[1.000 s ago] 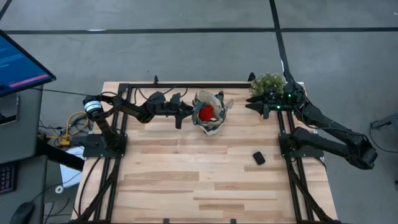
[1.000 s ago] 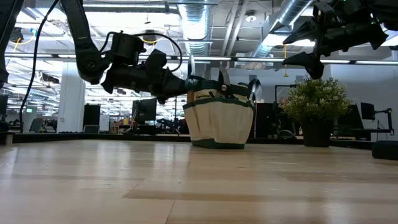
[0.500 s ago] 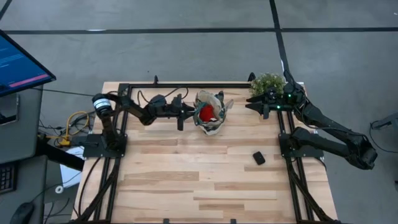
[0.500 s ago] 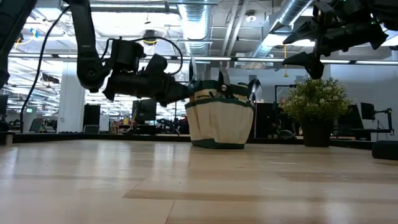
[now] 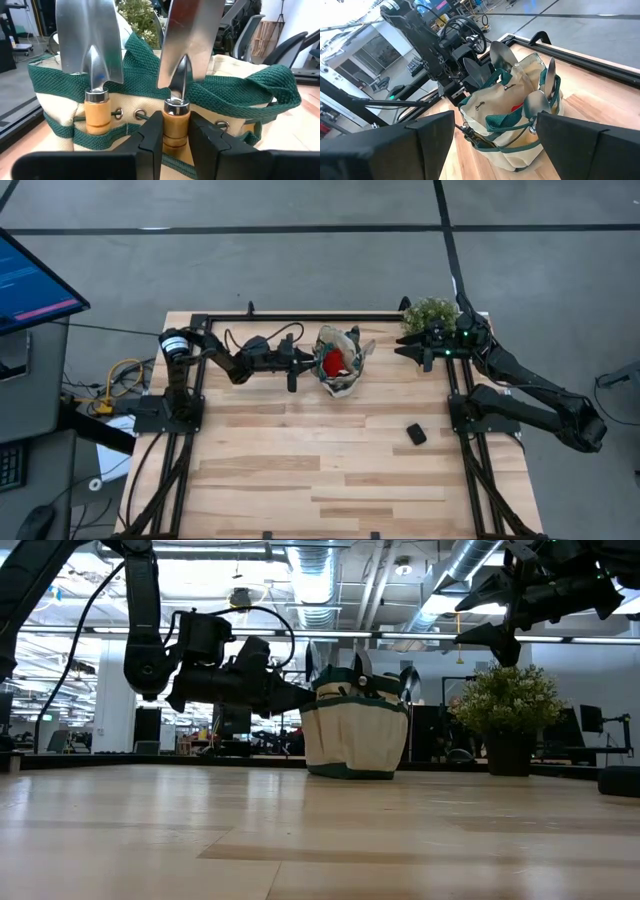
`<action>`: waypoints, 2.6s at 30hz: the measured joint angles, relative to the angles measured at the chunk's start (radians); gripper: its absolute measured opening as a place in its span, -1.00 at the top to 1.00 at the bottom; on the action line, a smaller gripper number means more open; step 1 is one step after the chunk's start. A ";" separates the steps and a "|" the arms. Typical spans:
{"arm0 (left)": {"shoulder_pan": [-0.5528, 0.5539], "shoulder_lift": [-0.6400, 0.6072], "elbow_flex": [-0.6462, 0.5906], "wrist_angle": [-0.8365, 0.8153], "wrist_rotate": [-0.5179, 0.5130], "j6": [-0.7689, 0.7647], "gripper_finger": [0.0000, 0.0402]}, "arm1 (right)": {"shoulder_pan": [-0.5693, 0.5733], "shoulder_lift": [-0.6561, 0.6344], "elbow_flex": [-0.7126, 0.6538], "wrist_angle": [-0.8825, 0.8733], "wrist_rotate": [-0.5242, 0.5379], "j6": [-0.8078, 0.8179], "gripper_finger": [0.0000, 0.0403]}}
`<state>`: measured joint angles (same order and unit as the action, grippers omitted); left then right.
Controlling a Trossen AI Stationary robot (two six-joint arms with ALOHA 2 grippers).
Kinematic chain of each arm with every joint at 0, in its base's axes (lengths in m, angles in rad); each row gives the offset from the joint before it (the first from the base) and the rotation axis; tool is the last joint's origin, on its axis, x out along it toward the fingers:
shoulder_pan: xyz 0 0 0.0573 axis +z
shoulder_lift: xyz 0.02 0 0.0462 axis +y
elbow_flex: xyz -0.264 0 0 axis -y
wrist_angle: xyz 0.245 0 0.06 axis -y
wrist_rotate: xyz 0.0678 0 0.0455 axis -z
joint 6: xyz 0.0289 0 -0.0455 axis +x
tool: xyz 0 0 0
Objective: Pick & Place Garden tools in Gardening bag
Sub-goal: Put the brown trowel into the green gardening bag, then return to Home Position
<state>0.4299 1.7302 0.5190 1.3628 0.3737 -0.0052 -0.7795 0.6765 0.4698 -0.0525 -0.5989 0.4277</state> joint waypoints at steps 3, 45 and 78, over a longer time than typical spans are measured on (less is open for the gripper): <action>-0.001 0.000 0.000 0.000 0.000 0.002 0.64 | 0.000 0.000 0.000 0.000 -0.002 -0.018 -0.31; -0.021 -0.475 0.000 -0.777 -0.140 0.021 -0.33 | 0.001 0.000 0.000 0.081 -0.006 0.020 -0.31; -0.059 -0.538 0.000 -1.028 -0.180 -0.056 -0.46 | 0.009 0.000 0.000 0.094 -0.003 0.071 -0.31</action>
<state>0.3714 1.1920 0.5194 0.3344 0.1932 -0.0608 -0.7708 0.6765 0.4702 0.0414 -0.6018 0.4988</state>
